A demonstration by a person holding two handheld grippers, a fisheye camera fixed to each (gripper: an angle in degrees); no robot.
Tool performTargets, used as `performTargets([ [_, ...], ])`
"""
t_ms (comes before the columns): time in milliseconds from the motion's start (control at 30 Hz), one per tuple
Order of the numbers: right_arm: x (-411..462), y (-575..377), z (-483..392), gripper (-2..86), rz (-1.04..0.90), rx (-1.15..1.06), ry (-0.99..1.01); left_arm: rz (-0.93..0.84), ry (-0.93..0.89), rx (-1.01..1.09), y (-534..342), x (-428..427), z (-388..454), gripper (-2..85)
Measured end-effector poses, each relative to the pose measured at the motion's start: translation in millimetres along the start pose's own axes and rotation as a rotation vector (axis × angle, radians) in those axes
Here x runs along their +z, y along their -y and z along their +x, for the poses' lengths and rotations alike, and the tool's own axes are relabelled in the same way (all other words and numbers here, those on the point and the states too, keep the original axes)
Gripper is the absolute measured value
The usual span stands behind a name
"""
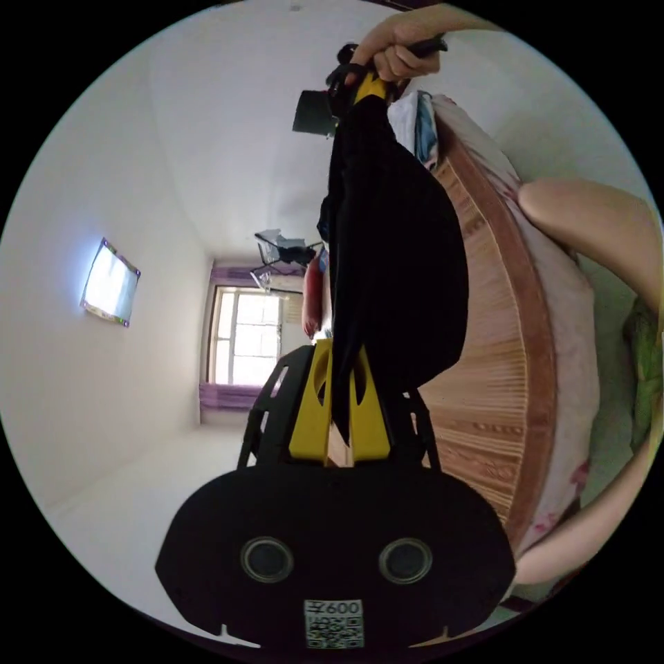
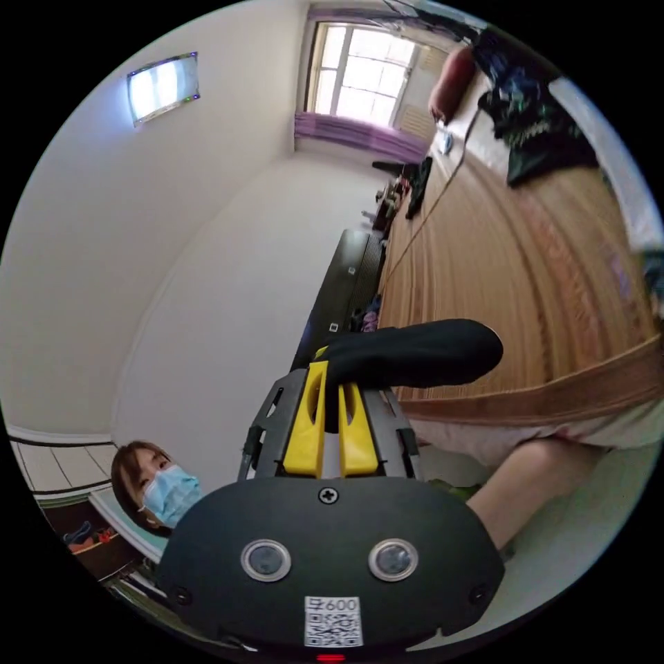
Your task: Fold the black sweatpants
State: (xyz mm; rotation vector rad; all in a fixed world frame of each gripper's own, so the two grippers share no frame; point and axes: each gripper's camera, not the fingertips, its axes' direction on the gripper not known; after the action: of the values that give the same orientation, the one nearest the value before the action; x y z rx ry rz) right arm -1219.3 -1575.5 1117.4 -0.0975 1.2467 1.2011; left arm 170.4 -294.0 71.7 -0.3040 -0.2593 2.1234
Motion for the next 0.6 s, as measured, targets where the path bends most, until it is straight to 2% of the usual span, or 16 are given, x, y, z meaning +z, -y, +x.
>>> performTargets([
  [100,-79,62,-72,-0.8,0.117,-0.105,-0.060,0.101,0.072,0.014,95,62,-51,0.7],
  [167,-136,103,-144,-0.8,0.181,-0.288,-0.173,0.147,0.158,-0.043,178,103,-89,0.7],
  [233,-169,115,-190,-0.8,0.247,-0.430,-0.293,0.155,0.273,-0.060,239,126,-87,0.8],
  [300,-193,120,-206,-0.8,0.307,-0.496,-0.382,0.136,0.277,-0.063,297,150,-67,0.9],
  [400,-218,130,-168,-0.8,0.300,-0.429,-0.520,0.152,0.187,-0.061,371,194,16,1.1],
  [433,-221,133,-133,-0.8,0.260,-0.368,-0.585,0.147,0.153,-0.029,397,211,70,1.2],
  [500,-224,133,-60,-0.8,0.216,-0.193,-0.680,0.135,0.106,0.048,431,233,163,1.5],
  [567,-216,120,43,-0.8,0.228,0.056,-0.784,0.073,0.065,0.239,474,254,303,1.9],
  [600,-212,116,68,-0.8,0.236,0.123,-0.809,0.062,0.027,0.284,481,256,334,1.9],
])
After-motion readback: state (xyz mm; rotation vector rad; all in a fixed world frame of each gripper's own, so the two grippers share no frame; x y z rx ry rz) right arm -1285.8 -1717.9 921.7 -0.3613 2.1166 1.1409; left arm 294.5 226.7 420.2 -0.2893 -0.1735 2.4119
